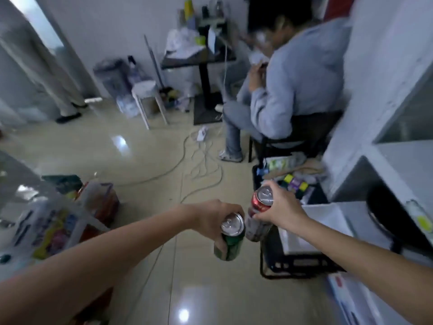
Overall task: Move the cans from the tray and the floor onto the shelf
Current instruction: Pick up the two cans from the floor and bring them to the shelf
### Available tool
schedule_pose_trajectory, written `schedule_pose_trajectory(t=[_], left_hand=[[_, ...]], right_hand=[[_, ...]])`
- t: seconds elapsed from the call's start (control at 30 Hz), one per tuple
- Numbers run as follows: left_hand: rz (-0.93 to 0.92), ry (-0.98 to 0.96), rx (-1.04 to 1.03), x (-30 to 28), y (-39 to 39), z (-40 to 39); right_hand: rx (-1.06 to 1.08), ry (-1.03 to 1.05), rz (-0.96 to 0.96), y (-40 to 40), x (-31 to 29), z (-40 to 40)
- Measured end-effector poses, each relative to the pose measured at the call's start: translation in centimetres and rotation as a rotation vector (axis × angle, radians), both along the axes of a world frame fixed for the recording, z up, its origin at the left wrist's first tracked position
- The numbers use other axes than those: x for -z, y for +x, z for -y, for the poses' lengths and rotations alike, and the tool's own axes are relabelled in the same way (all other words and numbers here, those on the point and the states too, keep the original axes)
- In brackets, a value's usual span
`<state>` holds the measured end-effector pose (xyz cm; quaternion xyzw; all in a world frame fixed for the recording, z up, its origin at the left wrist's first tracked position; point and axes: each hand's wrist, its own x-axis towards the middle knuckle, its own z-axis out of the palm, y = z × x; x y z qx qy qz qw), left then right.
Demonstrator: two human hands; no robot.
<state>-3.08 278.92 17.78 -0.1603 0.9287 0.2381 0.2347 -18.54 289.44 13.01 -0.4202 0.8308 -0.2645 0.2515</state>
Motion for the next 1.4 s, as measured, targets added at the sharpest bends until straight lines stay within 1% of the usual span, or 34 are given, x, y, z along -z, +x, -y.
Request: schedule_pose_trajectory(t=[0.1, 0.2, 0.3, 0.4, 0.47, 0.57, 0.73, 0.83, 1.0, 1.13, 1.2, 1.3, 1.4], left_hand=[[-0.081, -0.09, 0.156, -6.9, -4.0, -1.9], [-0.164, -0.15, 0.289, -11.7, -8.9, -5.3], [-0.23, -0.157, 0.403, -14.8, -14.3, -10.5], [-0.287, -0.133, 0.514, -16.0, -19.4, -16.8], [-0.317, -0.093, 0.59, -15.5, -22.1, -21.5], [-0.328, -0.04, 0.696, -13.2, -25.1, -28.7], [-0.262, 0.013, 0.86, -10.2, -29.4, -39.5], [-0.277, -0.034, 0.975, -9.2, -32.0, -44.5], [-0.351, -0.118, 1.126, -7.4, -35.7, -50.6], [-0.392, -0.269, 1.306, -5.5, -38.1, -54.4], [-0.39, -0.306, 1.357, -4.4, -39.1, -55.6], [-0.351, -0.303, 1.382, -2.7, -40.4, -56.6], [-0.33, -0.374, 1.446, -1.0, -41.1, -57.0]], right_hand=[[0.116, -0.107, -0.057, -2.9, -7.3, -3.7], [0.244, -0.195, -0.156, -6.0, -12.4, -9.2], [0.421, -0.249, -0.207, -9.0, -15.6, -17.0], [0.54, -0.237, -0.243, -11.1, -17.0, -26.0], [0.615, -0.162, -0.269, -11.4, -16.7, -32.0], [0.765, -0.076, -0.278, -10.8, -15.0, -40.1], [1.043, -0.063, -0.198, -9.4, -12.4, -50.6], [1.155, -0.069, -0.192, -8.3, -11.1, -55.0], [1.279, 0.023, -0.139, -8.2, -9.3, -59.3], [1.36, 0.038, -0.109, -9.2, -7.8, -60.9], [1.38, 0.068, -0.095, -9.9, -7.0, -61.2], [1.398, 0.104, -0.056, -10.8, -5.9, -61.3], [1.405, 0.122, -0.032, -11.4, -4.8, -61.2]])
